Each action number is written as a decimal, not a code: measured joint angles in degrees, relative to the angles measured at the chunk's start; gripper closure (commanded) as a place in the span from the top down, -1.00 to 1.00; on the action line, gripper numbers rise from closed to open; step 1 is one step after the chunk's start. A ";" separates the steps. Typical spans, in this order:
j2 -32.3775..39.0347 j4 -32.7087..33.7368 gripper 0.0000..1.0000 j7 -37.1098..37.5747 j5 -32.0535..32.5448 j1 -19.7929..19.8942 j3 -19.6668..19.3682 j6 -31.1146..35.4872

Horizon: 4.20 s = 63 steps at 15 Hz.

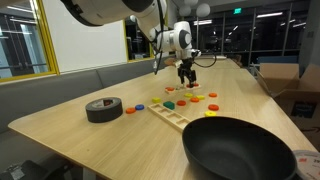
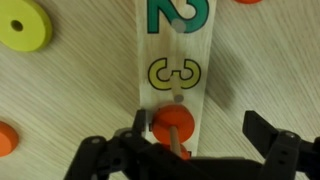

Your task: Remove the orange circle from the wooden object.

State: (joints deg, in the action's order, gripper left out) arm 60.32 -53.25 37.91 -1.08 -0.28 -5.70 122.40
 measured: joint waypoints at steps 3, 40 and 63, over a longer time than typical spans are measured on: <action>0.46 0.88 1.00 0.00 0.00 0.00 0.00 -0.53; 0.09 5.28 -0.63 -0.20 0.00 -1.40 0.15 -1.88; -26.11 -36.08 -0.64 -8.09 -2.20 -8.68 7.70 -1.85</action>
State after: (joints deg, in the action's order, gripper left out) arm 34.21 -89.33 29.82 -3.28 -8.97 2.00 120.55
